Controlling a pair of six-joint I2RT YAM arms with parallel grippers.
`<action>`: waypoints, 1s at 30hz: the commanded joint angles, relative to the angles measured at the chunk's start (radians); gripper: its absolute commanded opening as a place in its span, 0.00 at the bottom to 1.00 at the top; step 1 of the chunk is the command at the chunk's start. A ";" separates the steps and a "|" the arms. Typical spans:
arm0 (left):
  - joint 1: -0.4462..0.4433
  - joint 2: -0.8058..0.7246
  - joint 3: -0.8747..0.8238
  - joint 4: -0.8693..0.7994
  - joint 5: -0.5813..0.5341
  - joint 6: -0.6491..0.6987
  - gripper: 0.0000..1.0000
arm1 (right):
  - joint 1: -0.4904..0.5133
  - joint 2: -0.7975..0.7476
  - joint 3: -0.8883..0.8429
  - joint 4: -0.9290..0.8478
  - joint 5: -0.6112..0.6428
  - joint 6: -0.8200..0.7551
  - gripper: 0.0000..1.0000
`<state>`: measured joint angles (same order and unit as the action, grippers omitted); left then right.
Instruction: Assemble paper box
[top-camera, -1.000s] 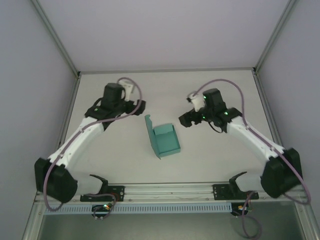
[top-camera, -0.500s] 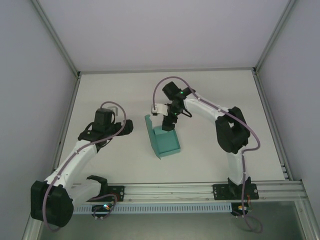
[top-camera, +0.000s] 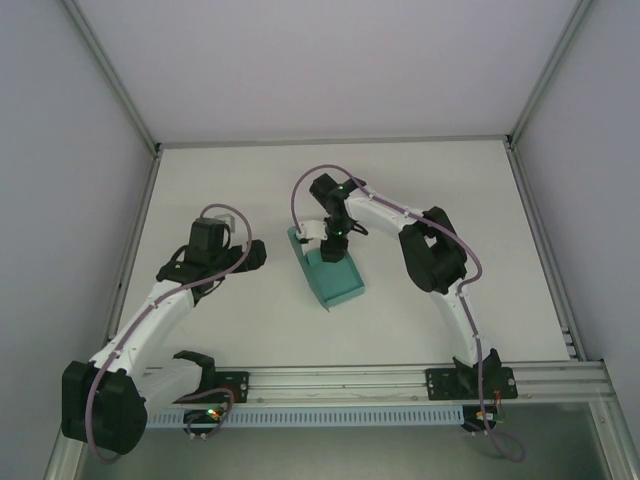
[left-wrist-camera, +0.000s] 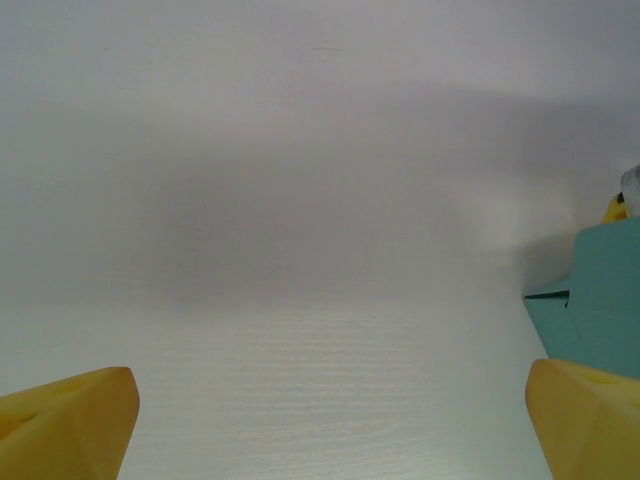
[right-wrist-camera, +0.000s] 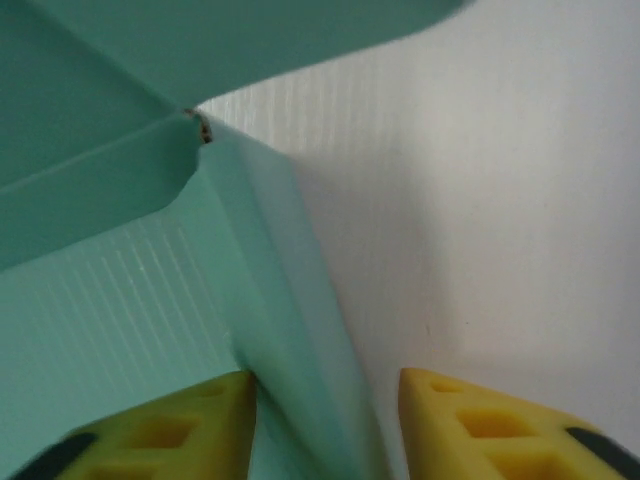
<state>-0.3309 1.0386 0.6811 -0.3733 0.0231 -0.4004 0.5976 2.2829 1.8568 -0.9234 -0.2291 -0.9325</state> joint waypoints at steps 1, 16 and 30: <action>0.006 -0.001 0.001 -0.012 -0.004 -0.012 1.00 | 0.004 0.008 -0.020 -0.005 0.048 0.012 0.24; 0.007 -0.003 -0.007 -0.025 -0.001 -0.020 1.00 | 0.090 0.027 -0.165 0.210 0.369 0.209 0.00; 0.145 0.076 -0.031 0.177 0.156 -0.135 1.00 | 0.042 -0.637 -0.684 0.815 0.074 0.663 0.00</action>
<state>-0.2218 1.0584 0.6651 -0.3035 0.0803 -0.4736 0.6533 1.8111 1.2175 -0.3161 -0.0242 -0.4088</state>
